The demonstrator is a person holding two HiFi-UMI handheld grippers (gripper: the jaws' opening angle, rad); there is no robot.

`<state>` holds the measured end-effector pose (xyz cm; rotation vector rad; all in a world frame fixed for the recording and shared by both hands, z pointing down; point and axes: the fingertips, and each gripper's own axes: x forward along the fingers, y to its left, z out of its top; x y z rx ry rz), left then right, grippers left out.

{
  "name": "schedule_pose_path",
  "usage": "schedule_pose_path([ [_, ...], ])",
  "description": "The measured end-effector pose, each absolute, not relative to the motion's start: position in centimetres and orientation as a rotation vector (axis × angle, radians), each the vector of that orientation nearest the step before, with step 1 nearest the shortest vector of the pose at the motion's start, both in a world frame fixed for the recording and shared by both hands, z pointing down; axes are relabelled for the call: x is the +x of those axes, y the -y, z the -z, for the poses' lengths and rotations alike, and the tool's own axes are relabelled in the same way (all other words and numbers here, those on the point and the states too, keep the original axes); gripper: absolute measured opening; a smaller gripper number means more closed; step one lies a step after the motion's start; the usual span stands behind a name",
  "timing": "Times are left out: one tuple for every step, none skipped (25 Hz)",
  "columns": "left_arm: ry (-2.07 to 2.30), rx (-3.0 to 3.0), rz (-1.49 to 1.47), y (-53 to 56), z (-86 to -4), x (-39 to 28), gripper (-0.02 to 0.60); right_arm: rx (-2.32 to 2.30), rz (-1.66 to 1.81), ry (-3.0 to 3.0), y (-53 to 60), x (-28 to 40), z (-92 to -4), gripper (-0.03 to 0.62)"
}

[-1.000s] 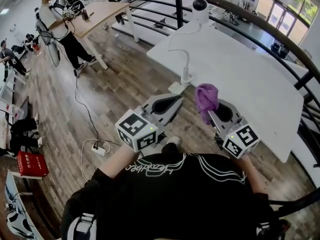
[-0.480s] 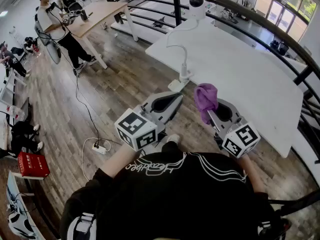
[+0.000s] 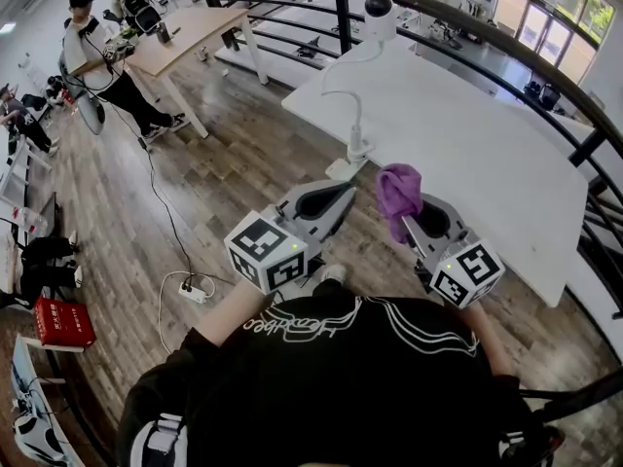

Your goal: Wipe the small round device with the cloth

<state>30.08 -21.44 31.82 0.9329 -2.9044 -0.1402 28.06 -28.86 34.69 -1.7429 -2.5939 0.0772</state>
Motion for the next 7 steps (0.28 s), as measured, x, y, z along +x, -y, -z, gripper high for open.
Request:
schedule_pose_path([
  [2.905, 0.936, 0.149, 21.44, -31.76, 30.14, 0.009, -1.744, -0.079, 2.598, 28.85, 28.15, -34.64, 0.066],
  [2.905, 0.938, 0.156, 21.42, -31.74, 30.22, 0.008, -1.746, -0.079, 2.599, 28.83, 28.26, -34.64, 0.066],
  [2.906, 0.939, 0.162, 21.42, -31.75, 30.32, 0.009, -1.747, -0.079, 2.599, 28.83, 28.39, -34.69, 0.066],
  [2.907, 0.939, 0.166, 21.44, -31.78, 30.43, 0.008, -1.748, -0.078, 2.599, 28.86, 28.52, -34.75, 0.066],
  [2.907, 0.941, 0.170, 21.49, -31.82, 30.54, 0.009, -1.747, -0.079, 2.600, 28.92, 28.63, -34.79, 0.066],
  [2.907, 0.942, 0.174, 21.56, -31.85, 30.64, 0.009, -1.747, -0.079, 2.601, 29.00, 28.73, -34.82, 0.066],
  [2.907, 0.944, 0.177, 21.63, -31.87, 30.73, 0.008, -1.746, -0.081, 2.603, 29.09, 28.82, -34.84, 0.066],
])
